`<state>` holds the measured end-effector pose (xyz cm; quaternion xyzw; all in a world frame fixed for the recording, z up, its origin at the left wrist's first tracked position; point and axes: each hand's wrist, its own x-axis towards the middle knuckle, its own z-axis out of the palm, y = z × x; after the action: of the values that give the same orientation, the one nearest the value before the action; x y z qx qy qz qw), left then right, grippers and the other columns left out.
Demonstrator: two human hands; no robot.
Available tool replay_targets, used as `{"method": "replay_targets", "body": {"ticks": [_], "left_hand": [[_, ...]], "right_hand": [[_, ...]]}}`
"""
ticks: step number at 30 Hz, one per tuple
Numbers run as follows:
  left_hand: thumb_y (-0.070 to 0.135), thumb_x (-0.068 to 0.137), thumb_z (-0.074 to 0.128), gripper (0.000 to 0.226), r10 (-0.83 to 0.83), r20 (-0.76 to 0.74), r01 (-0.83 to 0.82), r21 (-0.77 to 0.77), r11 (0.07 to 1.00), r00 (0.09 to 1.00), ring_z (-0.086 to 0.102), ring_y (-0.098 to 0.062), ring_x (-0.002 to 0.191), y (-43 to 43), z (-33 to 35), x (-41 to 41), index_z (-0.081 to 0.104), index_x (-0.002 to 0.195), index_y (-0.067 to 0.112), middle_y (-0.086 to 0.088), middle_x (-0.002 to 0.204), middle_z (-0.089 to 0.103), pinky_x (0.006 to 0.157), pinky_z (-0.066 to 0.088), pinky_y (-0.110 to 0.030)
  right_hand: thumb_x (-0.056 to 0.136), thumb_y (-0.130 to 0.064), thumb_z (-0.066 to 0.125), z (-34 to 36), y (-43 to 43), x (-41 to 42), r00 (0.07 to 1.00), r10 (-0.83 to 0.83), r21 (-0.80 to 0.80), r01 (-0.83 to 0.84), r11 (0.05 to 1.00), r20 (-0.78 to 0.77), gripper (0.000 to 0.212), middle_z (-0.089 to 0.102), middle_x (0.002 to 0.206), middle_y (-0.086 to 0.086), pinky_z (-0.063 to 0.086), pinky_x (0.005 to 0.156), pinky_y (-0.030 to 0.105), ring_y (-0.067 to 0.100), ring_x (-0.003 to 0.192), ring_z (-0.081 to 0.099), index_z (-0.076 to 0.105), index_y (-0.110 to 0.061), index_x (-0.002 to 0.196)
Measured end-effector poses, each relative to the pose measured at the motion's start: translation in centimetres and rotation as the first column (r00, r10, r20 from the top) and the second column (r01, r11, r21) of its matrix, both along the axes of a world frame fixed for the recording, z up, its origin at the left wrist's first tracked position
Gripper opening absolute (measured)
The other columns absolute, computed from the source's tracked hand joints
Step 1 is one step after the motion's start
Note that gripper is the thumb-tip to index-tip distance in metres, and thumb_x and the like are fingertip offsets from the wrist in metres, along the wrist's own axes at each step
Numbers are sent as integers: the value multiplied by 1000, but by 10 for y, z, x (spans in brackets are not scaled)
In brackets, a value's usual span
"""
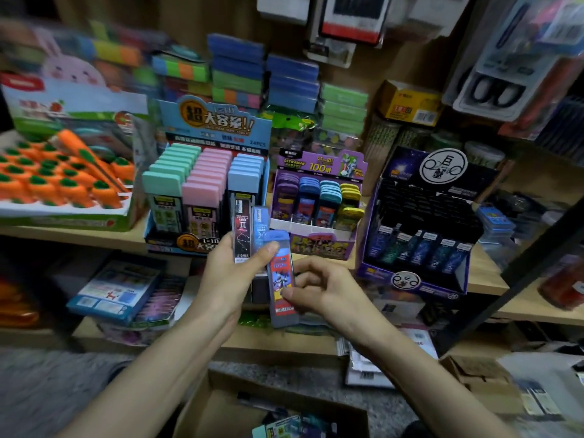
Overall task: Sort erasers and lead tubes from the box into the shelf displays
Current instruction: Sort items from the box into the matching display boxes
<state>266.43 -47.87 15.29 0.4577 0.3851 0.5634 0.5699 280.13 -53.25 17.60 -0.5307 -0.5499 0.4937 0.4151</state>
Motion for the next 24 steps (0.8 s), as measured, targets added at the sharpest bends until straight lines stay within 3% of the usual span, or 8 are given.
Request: {"method": "replay_targets", "body": {"ticks": [2, 5, 8, 11, 15, 18, 21, 24], "left_hand": [[12, 75, 71, 30, -18, 0, 18, -17, 1000, 1000, 68, -15, 83, 1, 0, -7, 64, 104, 12, -2, 93, 74, 75, 53, -29], [23, 64, 72, 45, -111, -38, 110, -38, 993, 993, 70, -14, 81, -2, 0, -14, 63, 107, 12, -2, 92, 75, 70, 51, -26], [26, 63, 71, 41, -181, -40, 180, -31, 983, 983, 71, -12, 78, -5, -1, -17, 64, 103, 17, 0, 91, 75, 62, 53, -19], [27, 71, 64, 30, -158, 5, 158, -25, 987, 987, 70, -9, 76, -4, -1, -21, 64, 100, 19, 2, 86, 75, 59, 52, -16], [26, 81, 58, 27, -174, 81, 179, -59, 982, 981, 72, -18, 82, 1, 1, -31, 59, 108, 22, 0, 93, 75, 57, 55, -24], [29, 79, 58, 33, -167, 85, 172, -57, 983, 982, 72, -22, 85, 4, 1, -36, 57, 111, 22, -1, 97, 74, 57, 55, -23], [28, 83, 57, 30, -153, 72, 156, -47, 987, 986, 72, -21, 85, 6, 0, -39, 56, 112, 23, 1, 95, 75, 58, 56, -23], [23, 88, 54, 24, -146, 57, 149, -48, 988, 988, 72, -20, 84, 6, 0, -39, 55, 112, 23, 2, 94, 75, 58, 56, -23]], "right_hand": [[89, -16, 61, 4, 2, 0, 999, 14, 27, -16, 1000, 41, 4, 64, 79, 1, 49, 64, 19, 10, 73, 61, 62, -13, 92], [91, -28, 56, 10, 12, 0, 995, -95, 56, 96, 994, -15, 17, 66, 81, 2, 47, 58, 19, 10, 70, 61, 63, -13, 96], [90, -20, 60, 14, 19, -2, 995, -85, 66, 81, 994, 48, 4, 64, 84, 6, 45, 54, 15, 5, 67, 61, 63, -19, 90], [88, -15, 62, 18, 27, -1, 994, -55, 75, 49, 996, 89, 5, 65, 80, 4, 46, 56, 19, 3, 63, 60, 63, -20, 87], [85, -4, 64, 44, 44, 18, 960, -279, 290, 269, 918, -7, 13, 60, 71, 3, 46, 50, 16, 4, 56, 57, 62, -16, 82], [85, -8, 66, 62, 59, 39, 870, -452, 524, 295, 799, 199, 19, 62, 76, -3, 54, 62, 26, 7, 68, 62, 59, -25, 81], [85, -10, 66, 66, 75, 47, 781, -498, 593, 209, 777, 377, 10, 64, 84, -3, 55, 78, 42, 20, 82, 64, 61, -18, 88], [85, -13, 67, 66, 89, 51, 717, -483, 597, 116, 794, 502, 8, 65, 88, -1, 52, 81, 37, 19, 85, 63, 63, -13, 92]]}}
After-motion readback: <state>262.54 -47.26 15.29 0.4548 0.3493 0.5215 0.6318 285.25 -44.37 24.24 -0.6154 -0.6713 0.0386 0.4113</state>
